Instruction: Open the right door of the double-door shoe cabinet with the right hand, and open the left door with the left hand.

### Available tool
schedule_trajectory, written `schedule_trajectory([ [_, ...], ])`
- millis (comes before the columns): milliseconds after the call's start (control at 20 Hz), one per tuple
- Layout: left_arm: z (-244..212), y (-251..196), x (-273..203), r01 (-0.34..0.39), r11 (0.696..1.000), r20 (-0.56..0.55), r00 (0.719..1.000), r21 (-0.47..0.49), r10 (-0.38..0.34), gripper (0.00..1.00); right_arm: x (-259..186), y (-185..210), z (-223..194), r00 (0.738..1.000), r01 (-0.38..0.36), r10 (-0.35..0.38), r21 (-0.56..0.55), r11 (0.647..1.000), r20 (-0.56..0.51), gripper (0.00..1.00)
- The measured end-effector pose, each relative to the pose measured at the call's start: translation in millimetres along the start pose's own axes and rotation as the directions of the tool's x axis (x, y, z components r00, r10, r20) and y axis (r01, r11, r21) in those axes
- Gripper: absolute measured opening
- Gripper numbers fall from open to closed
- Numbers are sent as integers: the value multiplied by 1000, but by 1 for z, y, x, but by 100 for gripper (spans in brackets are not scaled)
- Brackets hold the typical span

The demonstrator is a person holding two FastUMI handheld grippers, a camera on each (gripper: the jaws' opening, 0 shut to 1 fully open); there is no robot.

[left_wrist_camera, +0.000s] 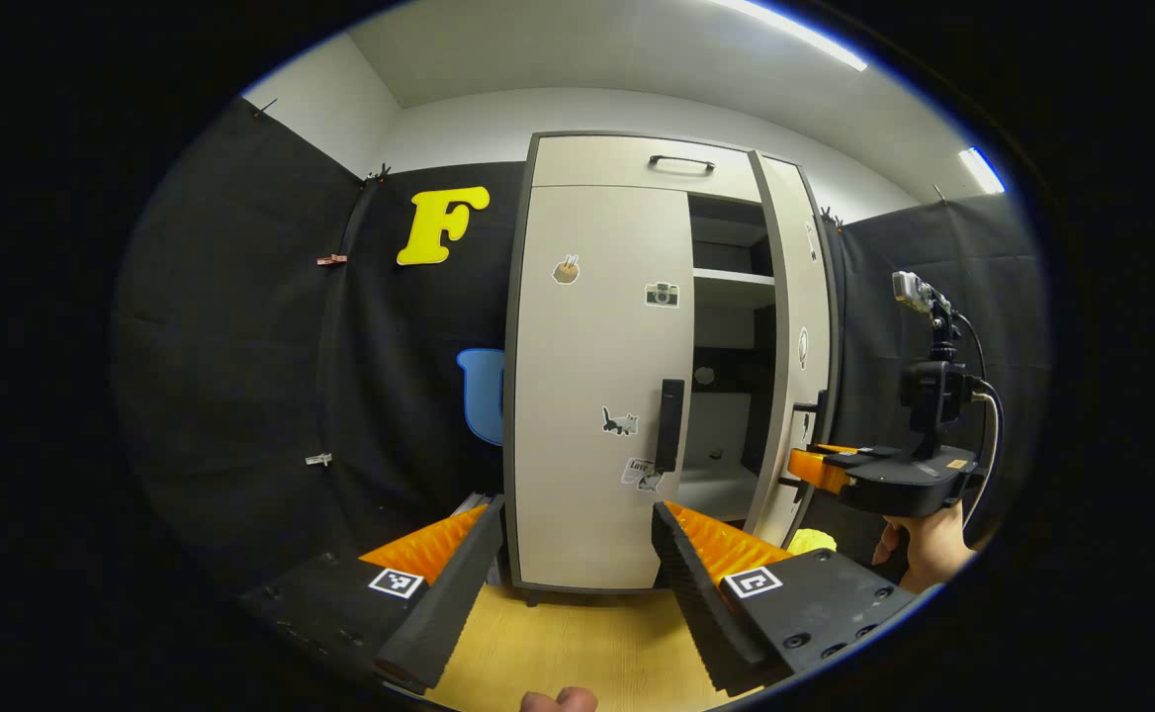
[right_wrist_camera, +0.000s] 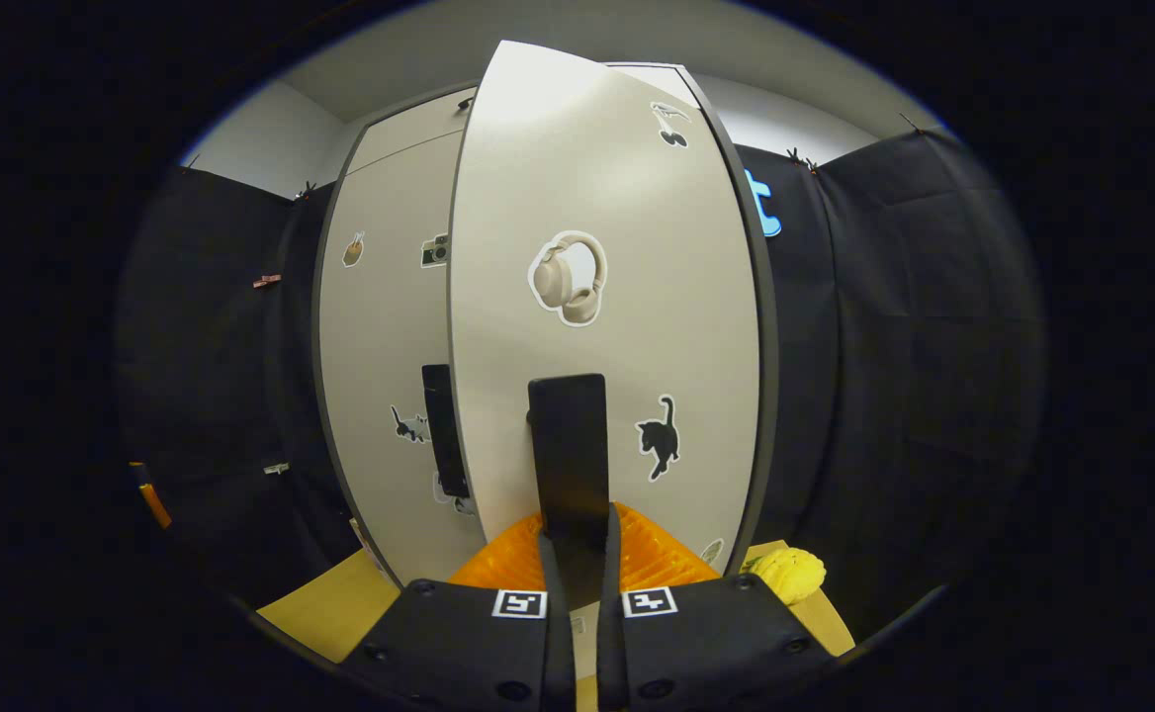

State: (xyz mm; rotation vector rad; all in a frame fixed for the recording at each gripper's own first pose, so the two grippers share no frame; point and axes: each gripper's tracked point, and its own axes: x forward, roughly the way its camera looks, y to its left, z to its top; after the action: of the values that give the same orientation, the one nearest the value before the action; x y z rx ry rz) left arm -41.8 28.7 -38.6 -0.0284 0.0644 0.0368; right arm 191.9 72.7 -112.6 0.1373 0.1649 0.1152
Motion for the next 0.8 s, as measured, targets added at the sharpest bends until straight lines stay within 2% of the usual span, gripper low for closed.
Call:
schedule_trajectory([
  [800,0,-62,10,73,997,-8,997,28,-73,94,-25,-52,5,995,91,-91,-34,995,-25,11],
])
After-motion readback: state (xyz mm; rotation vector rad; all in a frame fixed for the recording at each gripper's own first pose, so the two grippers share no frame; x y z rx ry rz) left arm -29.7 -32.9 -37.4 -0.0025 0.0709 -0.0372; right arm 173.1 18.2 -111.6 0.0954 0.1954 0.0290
